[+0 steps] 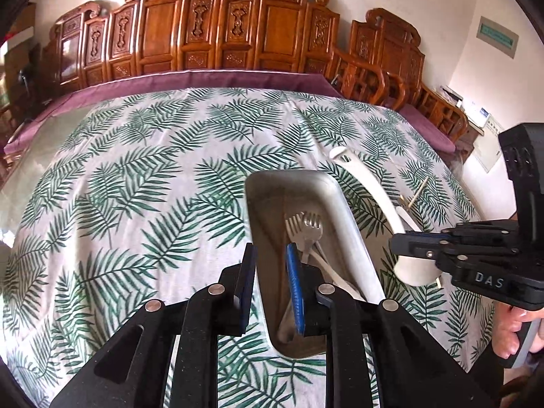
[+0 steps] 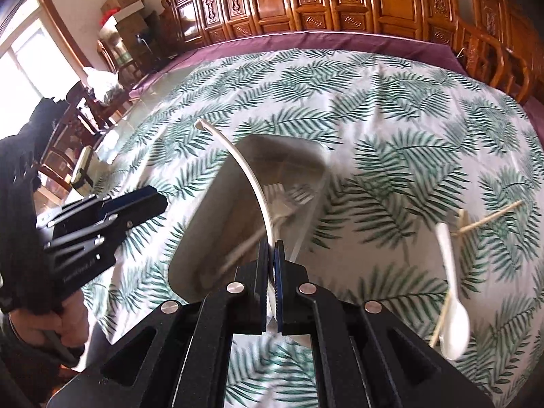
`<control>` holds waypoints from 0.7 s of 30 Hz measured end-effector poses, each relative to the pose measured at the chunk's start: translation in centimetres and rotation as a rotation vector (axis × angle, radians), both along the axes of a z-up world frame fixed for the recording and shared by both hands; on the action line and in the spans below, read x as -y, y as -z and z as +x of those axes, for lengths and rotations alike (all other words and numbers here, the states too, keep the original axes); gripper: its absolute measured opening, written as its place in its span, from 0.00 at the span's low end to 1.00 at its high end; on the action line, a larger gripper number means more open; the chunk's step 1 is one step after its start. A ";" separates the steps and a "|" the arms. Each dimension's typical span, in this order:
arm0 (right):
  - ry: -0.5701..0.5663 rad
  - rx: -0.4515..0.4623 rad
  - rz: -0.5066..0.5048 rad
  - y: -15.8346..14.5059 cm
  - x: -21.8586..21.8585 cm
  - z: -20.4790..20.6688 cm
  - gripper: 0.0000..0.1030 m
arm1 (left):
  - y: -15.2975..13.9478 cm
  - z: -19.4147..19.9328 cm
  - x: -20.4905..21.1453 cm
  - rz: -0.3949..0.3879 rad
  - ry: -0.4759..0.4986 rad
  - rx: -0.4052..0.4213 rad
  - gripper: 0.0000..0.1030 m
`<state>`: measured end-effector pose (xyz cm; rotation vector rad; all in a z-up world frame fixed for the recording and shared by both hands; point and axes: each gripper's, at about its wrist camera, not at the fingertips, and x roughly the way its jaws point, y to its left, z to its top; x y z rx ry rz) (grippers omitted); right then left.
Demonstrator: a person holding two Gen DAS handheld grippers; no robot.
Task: Organize utensils
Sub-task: 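Lower the white spoon into the grey tray and open the right tool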
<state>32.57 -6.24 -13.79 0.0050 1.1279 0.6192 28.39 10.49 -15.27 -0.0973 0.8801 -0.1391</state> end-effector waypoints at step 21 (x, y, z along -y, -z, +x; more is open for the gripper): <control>0.145 -0.147 0.103 1.5 -2.1 1.8 0.04 | -0.9 -1.4 -1.8 0.009 -0.034 0.017 0.17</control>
